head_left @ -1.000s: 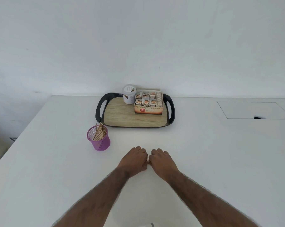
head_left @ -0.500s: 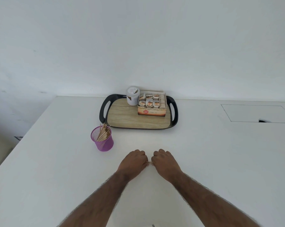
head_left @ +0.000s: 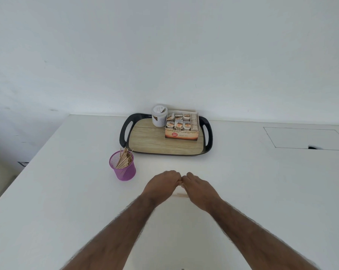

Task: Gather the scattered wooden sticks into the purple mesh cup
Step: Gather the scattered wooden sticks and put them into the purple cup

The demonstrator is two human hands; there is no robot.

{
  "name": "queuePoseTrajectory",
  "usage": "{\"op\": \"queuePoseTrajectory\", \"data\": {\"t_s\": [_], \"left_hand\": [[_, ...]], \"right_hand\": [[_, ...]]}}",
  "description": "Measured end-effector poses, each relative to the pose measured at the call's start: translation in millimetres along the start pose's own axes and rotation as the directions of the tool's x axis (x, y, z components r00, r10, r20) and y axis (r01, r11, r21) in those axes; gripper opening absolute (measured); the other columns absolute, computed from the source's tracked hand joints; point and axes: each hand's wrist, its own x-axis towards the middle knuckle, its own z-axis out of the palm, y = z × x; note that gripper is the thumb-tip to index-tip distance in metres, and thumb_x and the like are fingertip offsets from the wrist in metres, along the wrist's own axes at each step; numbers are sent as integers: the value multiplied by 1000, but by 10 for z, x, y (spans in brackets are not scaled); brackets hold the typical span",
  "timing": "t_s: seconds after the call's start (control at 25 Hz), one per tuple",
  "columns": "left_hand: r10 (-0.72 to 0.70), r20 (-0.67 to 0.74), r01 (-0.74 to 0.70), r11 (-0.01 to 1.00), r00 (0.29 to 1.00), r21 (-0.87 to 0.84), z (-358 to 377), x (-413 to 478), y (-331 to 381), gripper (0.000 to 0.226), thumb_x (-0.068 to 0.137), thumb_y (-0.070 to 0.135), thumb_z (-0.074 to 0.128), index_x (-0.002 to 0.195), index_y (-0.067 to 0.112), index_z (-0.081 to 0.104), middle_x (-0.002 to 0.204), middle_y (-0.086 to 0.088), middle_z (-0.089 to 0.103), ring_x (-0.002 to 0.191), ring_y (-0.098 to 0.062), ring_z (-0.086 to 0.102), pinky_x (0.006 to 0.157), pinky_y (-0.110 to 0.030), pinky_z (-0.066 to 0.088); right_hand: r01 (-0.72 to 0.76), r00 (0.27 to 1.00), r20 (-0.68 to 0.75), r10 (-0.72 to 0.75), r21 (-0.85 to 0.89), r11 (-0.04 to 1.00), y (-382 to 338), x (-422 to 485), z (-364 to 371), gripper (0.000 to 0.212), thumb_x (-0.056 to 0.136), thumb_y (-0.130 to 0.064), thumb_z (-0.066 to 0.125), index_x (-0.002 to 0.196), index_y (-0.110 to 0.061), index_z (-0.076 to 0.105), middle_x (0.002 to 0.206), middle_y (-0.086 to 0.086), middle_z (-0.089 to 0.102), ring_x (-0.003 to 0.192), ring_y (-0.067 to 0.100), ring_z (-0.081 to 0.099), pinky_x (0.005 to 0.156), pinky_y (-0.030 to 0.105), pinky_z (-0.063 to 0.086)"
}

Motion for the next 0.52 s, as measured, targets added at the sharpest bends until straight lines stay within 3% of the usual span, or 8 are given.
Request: {"op": "queuePoseTrajectory", "data": {"t_s": [0.12,0.2,0.28,0.36,0.52], "left_hand": [[4,31,-1,995,1000,-98,-152,52,102,25,100,38,52,95,19,67,92,6,65,81,-12,60,73,-36,53],[-126,-87,88,932,988,-352,-229,48,111,28,100,39,50,97,21,72,97,11,69,87,-6,64,77,-29,52],[-415,-189,168,684,890,-710,-268,24,98,38,109,33,41,102,16,73,104,5,74,95,-12,68,83,-30,52],[-573,-76,215,423,816,-881,-259,33,160,53,112,41,28,110,11,72,112,-2,74,105,-18,68,88,-33,51],[-557,69,266,281,828,-922,-199,96,406,71,108,55,16,111,12,72,117,0,73,113,-16,66,90,-31,47]], "right_hand": [[-40,999,-10,39,-63,997,15,28,-117,35,109,-43,34,108,-14,52,92,3,59,72,28,61,64,41,49],[-45,999,-11,44,-71,996,36,37,-201,33,107,-47,36,101,-18,50,88,1,60,70,30,61,63,40,48],[-24,1000,-12,23,-87,996,42,33,-281,33,106,-49,39,93,-19,45,82,-1,55,63,27,53,58,37,41],[43,999,5,-42,-143,989,-14,54,-326,33,106,-45,42,95,-16,51,83,3,58,61,27,52,57,36,37],[61,997,68,-47,-226,972,-302,146,-317,19,101,-27,48,94,-13,59,82,6,65,59,28,55,55,35,38]]}}
